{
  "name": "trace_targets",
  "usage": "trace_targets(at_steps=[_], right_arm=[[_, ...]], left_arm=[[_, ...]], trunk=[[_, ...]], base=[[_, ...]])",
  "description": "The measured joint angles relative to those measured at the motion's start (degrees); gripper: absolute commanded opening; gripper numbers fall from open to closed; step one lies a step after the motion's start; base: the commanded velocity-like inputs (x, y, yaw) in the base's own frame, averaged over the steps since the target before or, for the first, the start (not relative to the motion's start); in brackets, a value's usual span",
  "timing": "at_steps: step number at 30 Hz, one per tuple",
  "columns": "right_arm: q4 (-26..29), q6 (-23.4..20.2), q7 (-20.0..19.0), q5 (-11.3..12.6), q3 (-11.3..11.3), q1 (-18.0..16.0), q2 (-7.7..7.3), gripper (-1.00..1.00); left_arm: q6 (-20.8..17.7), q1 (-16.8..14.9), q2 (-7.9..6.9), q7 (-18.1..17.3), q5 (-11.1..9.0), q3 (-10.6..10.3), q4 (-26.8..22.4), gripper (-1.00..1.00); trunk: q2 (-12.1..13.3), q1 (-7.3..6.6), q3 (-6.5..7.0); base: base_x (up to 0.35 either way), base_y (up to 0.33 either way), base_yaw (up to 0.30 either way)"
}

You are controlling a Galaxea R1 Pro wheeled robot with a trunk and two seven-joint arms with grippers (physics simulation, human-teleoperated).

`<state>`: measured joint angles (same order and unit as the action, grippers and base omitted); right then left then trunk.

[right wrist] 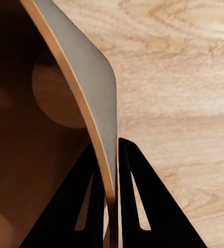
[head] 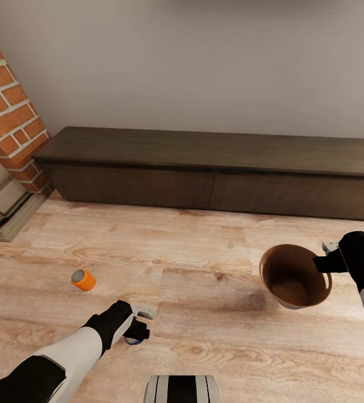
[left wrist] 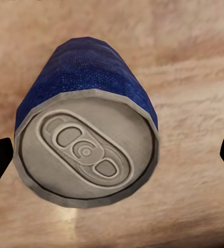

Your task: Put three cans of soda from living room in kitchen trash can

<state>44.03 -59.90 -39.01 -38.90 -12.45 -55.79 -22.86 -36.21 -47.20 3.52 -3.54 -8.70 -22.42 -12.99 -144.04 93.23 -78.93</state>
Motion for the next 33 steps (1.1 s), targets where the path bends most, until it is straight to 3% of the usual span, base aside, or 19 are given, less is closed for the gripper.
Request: trace_targets(at_steps=[8, 9, 30, 33], right_arm=[[0.0, 0.0, 0.0, 0.0, 0.0, 0.0, 0.01, -1.0], [0.0, 0.0, 0.0, 0.0, 0.0, 0.0, 0.01, -1.0], [0.1, 0.0, 0.0, -0.1, 0.1, 0.0, 0.05, -1.0], [0.1, 0.0, 0.0, -0.1, 0.1, 0.0, 0.09, -1.0]], left_arm=[[0.0, 0.0, 0.0, 0.5, 0.0, 0.0, 0.0, 1.0], [0.0, 0.0, 0.0, 0.5, 0.0, 0.0, 0.0, -1.0], [0.0, 0.0, -0.08, 0.6, -1.0, 0.5, -1.2, -1.0], [-0.1, 0.0, -0.05, 0.7, -0.4, 0.3, -1.1, -1.0]], trunk=[[0.0, 0.0, 0.0], [0.0, 0.0, 0.0], [0.0, 0.0, 0.0], [0.0, -0.08, 0.66]], base=[[0.0, 0.0, 0.0], [0.0, 0.0, 0.0], [0.0, 0.0, 0.0], [0.0, 0.0, 0.0]])
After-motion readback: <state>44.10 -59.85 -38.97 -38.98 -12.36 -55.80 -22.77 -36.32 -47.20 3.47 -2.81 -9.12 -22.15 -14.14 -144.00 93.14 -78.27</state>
